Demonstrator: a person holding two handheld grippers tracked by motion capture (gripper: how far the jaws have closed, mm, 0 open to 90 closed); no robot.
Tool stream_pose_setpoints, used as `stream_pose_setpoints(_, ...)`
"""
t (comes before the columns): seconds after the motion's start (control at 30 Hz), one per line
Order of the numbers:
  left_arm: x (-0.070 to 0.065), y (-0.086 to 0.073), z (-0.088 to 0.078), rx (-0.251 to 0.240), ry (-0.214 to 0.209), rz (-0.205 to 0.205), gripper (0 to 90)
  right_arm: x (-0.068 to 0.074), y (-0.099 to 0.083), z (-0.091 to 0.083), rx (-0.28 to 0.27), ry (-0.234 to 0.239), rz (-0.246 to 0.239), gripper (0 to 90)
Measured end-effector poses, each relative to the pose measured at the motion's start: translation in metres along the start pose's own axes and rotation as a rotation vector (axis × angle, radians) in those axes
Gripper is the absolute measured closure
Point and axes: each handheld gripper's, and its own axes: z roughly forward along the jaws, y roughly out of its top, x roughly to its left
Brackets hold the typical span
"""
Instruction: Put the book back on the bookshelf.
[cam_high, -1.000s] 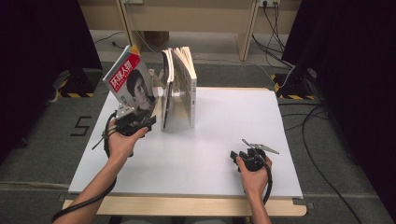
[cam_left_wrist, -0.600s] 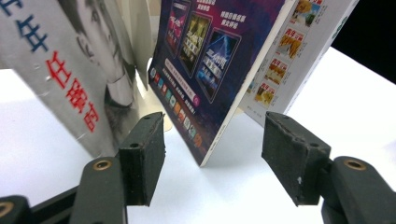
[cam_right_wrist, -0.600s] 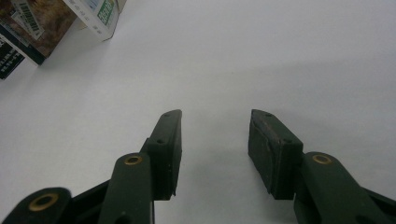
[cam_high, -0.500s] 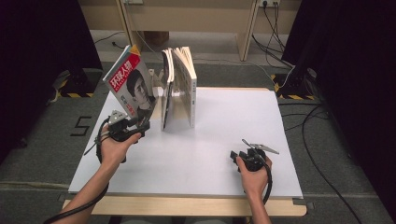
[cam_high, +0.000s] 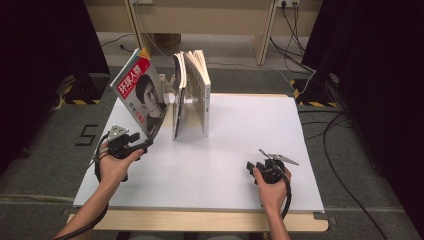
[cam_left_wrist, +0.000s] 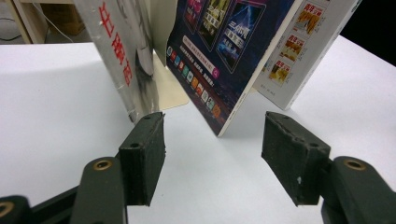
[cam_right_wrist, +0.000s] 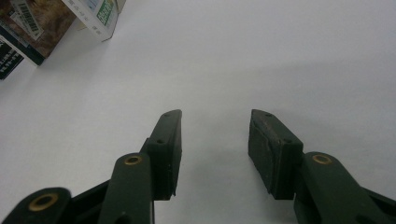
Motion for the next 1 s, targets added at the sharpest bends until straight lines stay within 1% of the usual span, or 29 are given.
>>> stream_pose_setpoints(0.03,0.001,-0.001,-0.001,0.003,0.000,-0.002,38.7,0.000,0.000,0.000,-0.001,-0.001,-0.006,55.0)
stream_pose_setpoints(0.17,0.003,-0.006,-0.003,0.006,0.002,-0.006,38.7,0.000,0.000,0.000,0.001,0.001,0.001,55.0)
stream_pose_setpoints(0.27,0.004,-0.010,-0.005,0.008,0.002,-0.012,38.7,0.000,0.000,0.000,-0.001,-0.001,-0.005,55.0)
stream_pose_setpoints(0.33,0.005,-0.013,-0.006,0.014,0.004,-0.013,38.7,0.000,0.000,0.000,0.001,0.000,0.002,55.0)
stream_pose_setpoints(0.53,0.009,-0.024,-0.008,0.027,0.005,-0.024,38.7,0.000,0.000,0.000,-0.001,-0.001,-0.004,55.0)
stream_pose_setpoints(0.6,0.012,-0.028,-0.009,0.027,0.010,-0.035,38.7,0.000,0.000,0.000,0.000,-0.002,-0.007,55.0)
stream_pose_setpoints(0.7,0.017,-0.034,-0.012,0.032,0.018,-0.049,38.7,0.000,0.000,-0.001,-0.003,-0.003,0.003,55.0)
stream_pose_setpoints(0.8,0.022,-0.039,-0.015,0.036,0.028,-0.057,38.8,-0.001,0.000,-0.001,-0.001,-0.004,-0.008,55.0)
stream_pose_setpoints(0.87,0.025,-0.042,-0.017,0.038,0.035,-0.060,38.8,0.001,0.000,-0.001,0.001,-0.002,0.000,55.0)
stream_pose_setpoints(1.0,0.031,-0.047,-0.019,0.042,0.044,-0.067,38.9,0.001,0.000,0.000,0.001,-0.002,0.000,55.0)
